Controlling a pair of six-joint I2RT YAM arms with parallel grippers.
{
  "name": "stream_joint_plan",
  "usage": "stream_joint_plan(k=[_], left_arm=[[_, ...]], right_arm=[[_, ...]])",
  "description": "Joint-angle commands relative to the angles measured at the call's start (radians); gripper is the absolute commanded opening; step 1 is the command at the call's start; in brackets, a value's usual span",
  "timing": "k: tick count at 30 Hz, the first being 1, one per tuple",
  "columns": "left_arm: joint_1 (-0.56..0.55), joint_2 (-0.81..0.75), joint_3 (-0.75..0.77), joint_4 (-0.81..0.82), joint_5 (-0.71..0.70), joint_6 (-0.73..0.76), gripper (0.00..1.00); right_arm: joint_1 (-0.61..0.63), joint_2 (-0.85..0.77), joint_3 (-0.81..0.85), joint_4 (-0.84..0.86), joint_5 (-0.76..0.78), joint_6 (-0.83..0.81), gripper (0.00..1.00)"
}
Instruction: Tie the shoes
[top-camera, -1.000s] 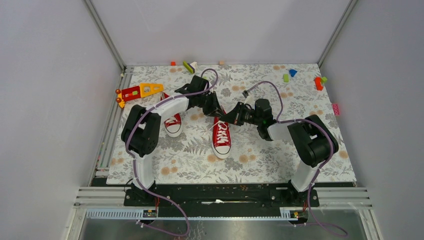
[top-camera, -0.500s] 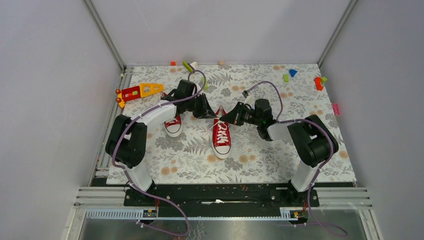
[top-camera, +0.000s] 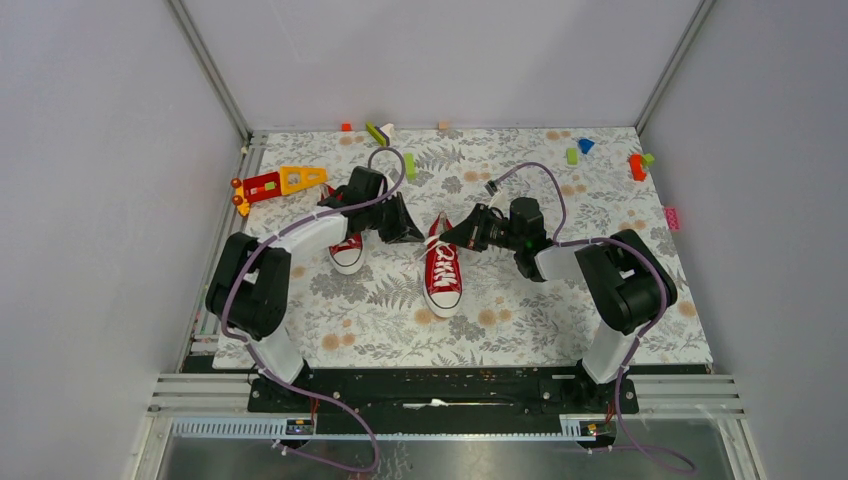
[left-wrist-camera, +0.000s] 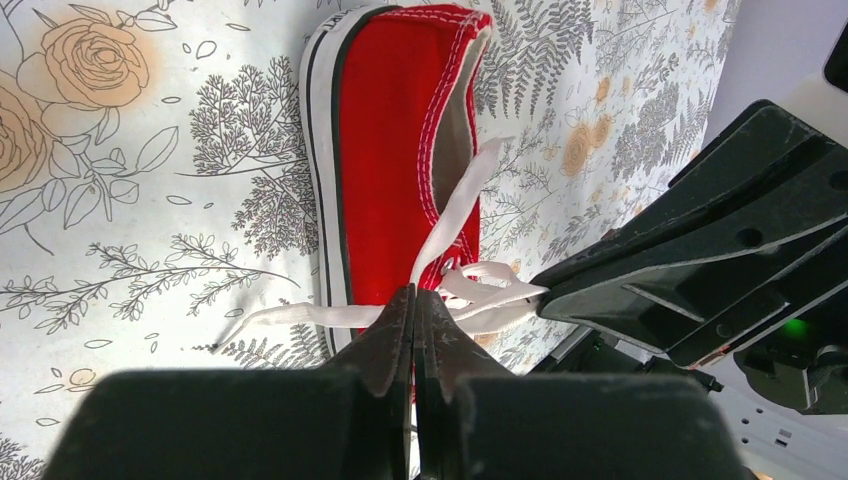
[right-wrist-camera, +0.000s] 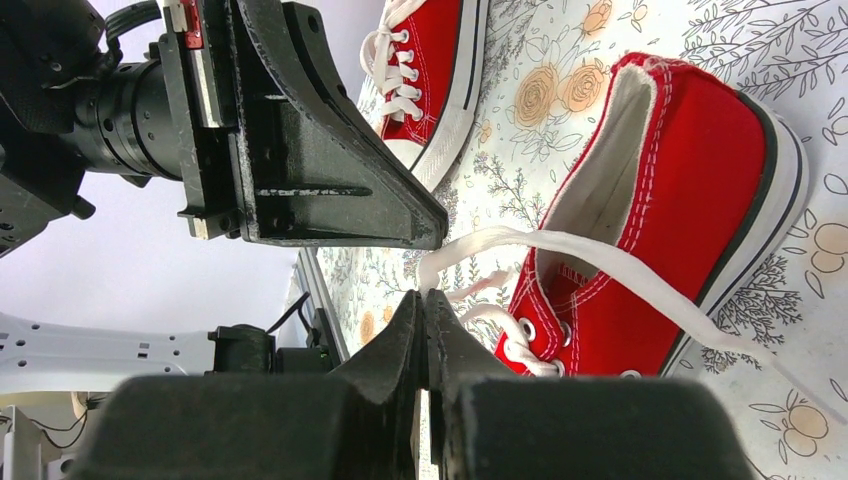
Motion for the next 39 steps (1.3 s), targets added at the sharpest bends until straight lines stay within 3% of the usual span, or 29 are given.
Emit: stream_joint_plan(k=[1,7,9,11,13,19,24,27,31,39], left_arm=[[0.008,-0.066,-0.019,0.049,-0.006,0.017,0.00],[0.008,-0.068,-0.030,0.062,-0.001,0.026,0.00],[0.008,-0.071,-0.034,0.075,-0.003,0.026,0.18],[0.009,-0.082,-0.046,0.109,-0.010,0.048,0.44],[0.023,-0.091,-0.066,0.166,-0.012,0.055,0.50],[0.057,-0.087,-0.078,0.273,0.063,0.029,0.55],[0.058,-0.062,-0.104,0.340,0.131,-0.022,0.49],[0.057,-0.045,-0.110,0.356,0.149,-0.042,0.54],[0.056,-0.017,-0.103,0.391,0.183,-0.115,0.52],[0.048,0.018,-0.100,0.387,0.159,-0.201,0.52]], right_arm=[[-0.007,-0.019,0.010,0.026,0.000,-0.003,0.00],[-0.007,-0.017,0.011,0.026,-0.002,-0.002,0.00],[-0.007,-0.016,0.012,0.027,-0.004,-0.001,0.00],[-0.007,-0.015,0.012,0.028,-0.004,0.000,0.00],[-0.007,-0.013,0.012,0.031,-0.006,0.002,0.00],[-0.007,-0.012,0.013,0.037,-0.009,0.006,0.00],[-0.007,-0.009,0.014,0.042,-0.010,0.009,0.00],[-0.007,-0.008,0.012,0.043,-0.010,0.011,0.00],[-0.007,-0.005,0.015,0.045,-0.012,0.013,0.00],[-0.007,-0.001,0.017,0.044,-0.013,0.014,0.00]])
